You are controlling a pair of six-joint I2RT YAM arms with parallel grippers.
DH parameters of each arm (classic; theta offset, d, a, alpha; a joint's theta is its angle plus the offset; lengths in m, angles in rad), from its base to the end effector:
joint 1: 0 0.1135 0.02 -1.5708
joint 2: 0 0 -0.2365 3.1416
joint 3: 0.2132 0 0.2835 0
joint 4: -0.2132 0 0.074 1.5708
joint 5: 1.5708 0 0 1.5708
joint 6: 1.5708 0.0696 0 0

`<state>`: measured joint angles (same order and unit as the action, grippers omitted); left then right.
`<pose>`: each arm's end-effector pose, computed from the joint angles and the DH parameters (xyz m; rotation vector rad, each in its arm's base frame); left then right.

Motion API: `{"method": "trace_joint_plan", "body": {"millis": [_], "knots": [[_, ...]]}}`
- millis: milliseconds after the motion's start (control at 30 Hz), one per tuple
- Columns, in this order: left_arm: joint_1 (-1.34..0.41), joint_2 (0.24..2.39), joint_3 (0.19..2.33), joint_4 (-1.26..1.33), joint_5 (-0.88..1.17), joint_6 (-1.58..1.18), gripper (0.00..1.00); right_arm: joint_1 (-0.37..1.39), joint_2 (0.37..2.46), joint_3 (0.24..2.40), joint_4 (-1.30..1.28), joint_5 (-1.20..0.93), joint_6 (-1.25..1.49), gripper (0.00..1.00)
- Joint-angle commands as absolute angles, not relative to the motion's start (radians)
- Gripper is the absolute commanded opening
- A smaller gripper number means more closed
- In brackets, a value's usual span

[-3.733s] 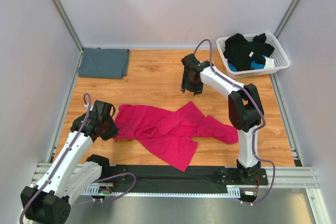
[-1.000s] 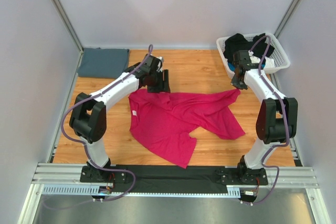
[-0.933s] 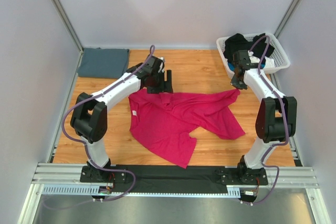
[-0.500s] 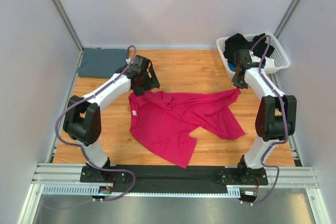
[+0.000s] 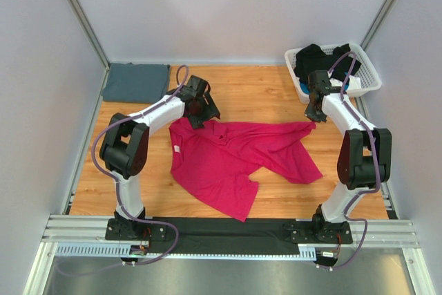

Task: Fold and stack the t-shirts
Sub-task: Flatten the tshirt out

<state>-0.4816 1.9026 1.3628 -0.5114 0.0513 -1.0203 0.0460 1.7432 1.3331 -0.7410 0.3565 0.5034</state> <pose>0.3855 -0.2055 0.1216 -0.7121 2.6499 -0.5491 0.3960 -0.0061 0.1639 0.6941 2.5371 -0.3039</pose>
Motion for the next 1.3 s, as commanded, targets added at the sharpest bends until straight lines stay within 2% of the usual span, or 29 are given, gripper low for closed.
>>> {"method": "trace_joint_plan", "body": {"millis": [0, 133, 500, 700, 833, 1267], "knots": [[-0.491, 1.839, 1.312, -0.436, 0.13, -1.081, 0.72, 0.041, 1.709, 1.341, -0.716, 0.356, 0.508, 0.0], [-0.503, 1.835, 1.278, -0.423, 0.16, -1.091, 0.65, 0.043, 1.713, 1.344, -0.718, 0.354, 0.502, 0.0], [-0.502, 1.789, 1.238, -0.371, 0.192, -1.075, 0.59, 0.041, 1.706, 1.333, -0.723, 0.357, 0.503, 0.01], [-0.489, 1.769, 1.175, -0.261, 0.267, -1.0, 0.55, 0.043, 1.712, 1.338, -0.729, 0.356, 0.496, 0.01], [-0.482, 1.727, 1.124, -0.203, 0.291, -0.954, 0.49, 0.043, 1.713, 1.336, -0.73, 0.356, 0.492, 0.0], [-0.482, 1.775, 1.115, -0.202, 0.299, -0.923, 0.48, 0.043, 1.72, 1.341, -0.732, 0.342, 0.495, 0.0]]}}
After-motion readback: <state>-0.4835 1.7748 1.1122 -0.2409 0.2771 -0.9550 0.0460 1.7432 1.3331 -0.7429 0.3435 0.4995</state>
